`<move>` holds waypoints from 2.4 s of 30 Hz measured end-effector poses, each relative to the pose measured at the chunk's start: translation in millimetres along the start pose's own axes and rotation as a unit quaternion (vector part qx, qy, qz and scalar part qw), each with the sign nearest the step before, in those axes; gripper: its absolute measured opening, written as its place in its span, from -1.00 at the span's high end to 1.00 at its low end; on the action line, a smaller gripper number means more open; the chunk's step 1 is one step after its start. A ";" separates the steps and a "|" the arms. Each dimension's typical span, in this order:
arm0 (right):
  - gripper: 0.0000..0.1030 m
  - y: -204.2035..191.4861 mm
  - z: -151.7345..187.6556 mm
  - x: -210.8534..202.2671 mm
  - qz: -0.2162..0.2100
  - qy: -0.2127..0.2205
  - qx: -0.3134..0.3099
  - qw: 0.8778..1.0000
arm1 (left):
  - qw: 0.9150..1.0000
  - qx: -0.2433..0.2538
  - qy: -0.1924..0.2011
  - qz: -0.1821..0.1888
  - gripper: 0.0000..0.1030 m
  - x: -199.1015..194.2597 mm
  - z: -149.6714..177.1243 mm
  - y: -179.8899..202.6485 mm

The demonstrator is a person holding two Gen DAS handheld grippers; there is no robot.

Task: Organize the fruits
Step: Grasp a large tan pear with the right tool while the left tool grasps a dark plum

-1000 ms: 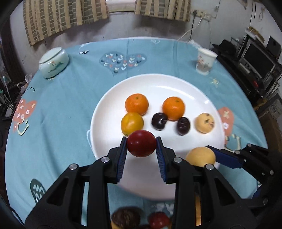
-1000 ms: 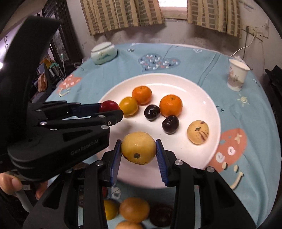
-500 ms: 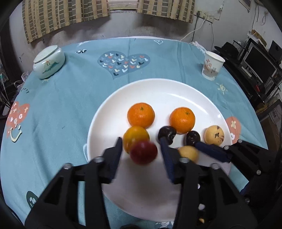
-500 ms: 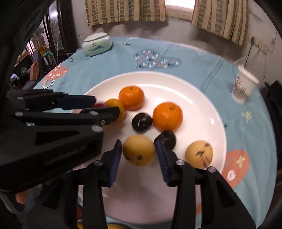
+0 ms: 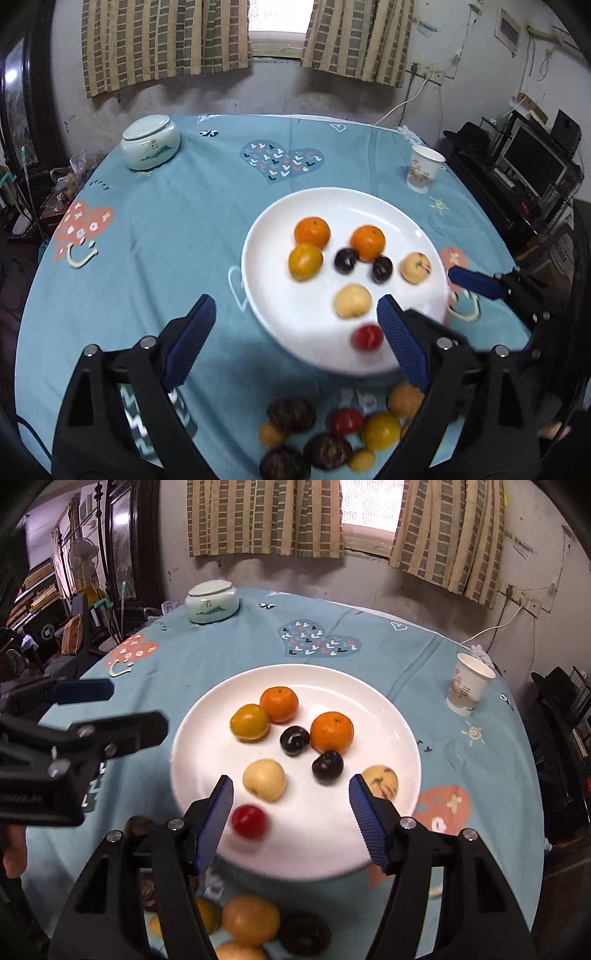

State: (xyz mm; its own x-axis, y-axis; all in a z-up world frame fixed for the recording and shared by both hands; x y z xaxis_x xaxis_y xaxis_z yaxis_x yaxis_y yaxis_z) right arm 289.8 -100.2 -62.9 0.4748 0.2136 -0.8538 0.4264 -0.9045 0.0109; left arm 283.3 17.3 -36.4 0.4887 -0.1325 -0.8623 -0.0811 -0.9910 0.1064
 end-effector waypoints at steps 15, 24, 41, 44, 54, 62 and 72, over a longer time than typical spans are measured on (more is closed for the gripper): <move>-0.27 -33.0 190.7 -72.0 -0.022 -0.001 0.083 0.996 | 1.000 0.020 0.000 0.011 -0.83 -37.2 197.4 17.8; -0.28 -43.1 182.3 -61.5 -0.062 0.009 0.077 0.995 | 1.000 0.018 -0.009 0.003 -0.83 -34.2 210.5 20.8; 0.12 -38.7 146.0 20.1 -0.039 -0.052 0.069 0.995 | 1.000 0.005 -0.026 -0.017 -0.83 -22.3 207.9 8.4; 0.13 -38.2 149.0 13.2 -0.054 -0.047 0.073 0.995 | 0.999 0.004 -0.030 -0.015 -0.83 -21.2 207.6 10.5; 0.13 -18.2 207.8 -48.0 -0.053 -0.048 0.105 0.992 | 0.998 0.046 -0.043 -0.010 -0.69 5.1 207.5 53.8; 0.13 -4.4 217.8 -59.3 -0.054 -0.037 0.124 0.990 | 0.996 0.066 -0.052 0.005 0.30 22.2 207.1 70.6; 0.13 -9.7 210.1 -64.9 -0.059 -0.027 0.114 0.991 | 0.998 0.061 -0.005 0.012 0.31 -22.5 190.9 59.4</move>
State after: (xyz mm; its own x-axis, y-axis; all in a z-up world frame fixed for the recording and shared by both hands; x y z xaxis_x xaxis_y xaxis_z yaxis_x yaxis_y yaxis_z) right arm 93.1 -182.9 -117.0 0.3872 0.3073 -0.8693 0.2877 -0.9360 -0.2027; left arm 101.6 -35.2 -105.2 0.4774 -0.1555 -0.8648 -0.1987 -0.9778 0.0662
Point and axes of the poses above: each gripper's, at about its wrist camera, not at the fingertips, and x roughly the way its jaws point, y to its right, z to its underside, the point moved 6 cm from there along x, roughly the way its jaws point, and after that the axes turned 11 degrees about -y, right-handed, at the moved point
